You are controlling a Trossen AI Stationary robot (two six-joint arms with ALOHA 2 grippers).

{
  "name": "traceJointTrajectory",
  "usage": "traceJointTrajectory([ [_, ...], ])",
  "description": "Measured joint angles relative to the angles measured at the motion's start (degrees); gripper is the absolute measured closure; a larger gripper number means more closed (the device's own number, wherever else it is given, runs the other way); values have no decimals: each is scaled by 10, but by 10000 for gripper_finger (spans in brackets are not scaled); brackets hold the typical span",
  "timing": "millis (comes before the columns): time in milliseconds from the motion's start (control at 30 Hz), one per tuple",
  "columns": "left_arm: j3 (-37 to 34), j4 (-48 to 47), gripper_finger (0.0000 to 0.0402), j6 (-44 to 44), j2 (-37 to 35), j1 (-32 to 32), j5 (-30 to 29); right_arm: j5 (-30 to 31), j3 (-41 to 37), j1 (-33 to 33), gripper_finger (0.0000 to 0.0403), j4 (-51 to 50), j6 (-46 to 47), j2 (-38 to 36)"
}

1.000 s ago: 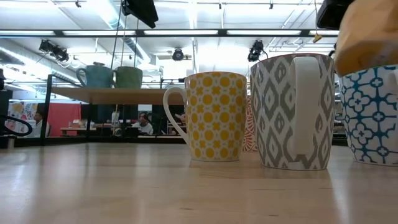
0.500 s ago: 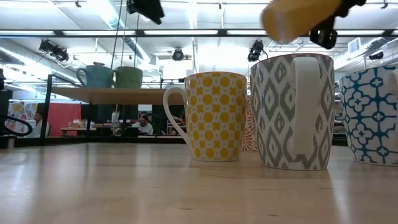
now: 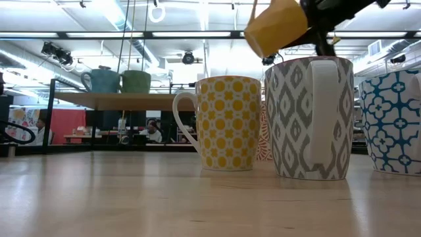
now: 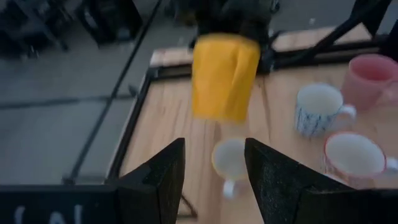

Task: Place coffee mugs
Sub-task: Put the yellow mug on the shelf

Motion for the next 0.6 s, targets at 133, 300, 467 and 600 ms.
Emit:
traceJointTrajectory([
  [133,0,47,228,42,20,-14,-22,-31,0,-21,369,43,1,34],
  [300,0,87,228,76,61,-25,-43,-62,0,-40,369,98,2,70],
  [467,-1,118,228,99,99,-28,-76,-90,0,-54,369,118,1,98],
  [600,0,152,228,105,121,-25,-92,-103,0,-59,369,127,0,111],
])
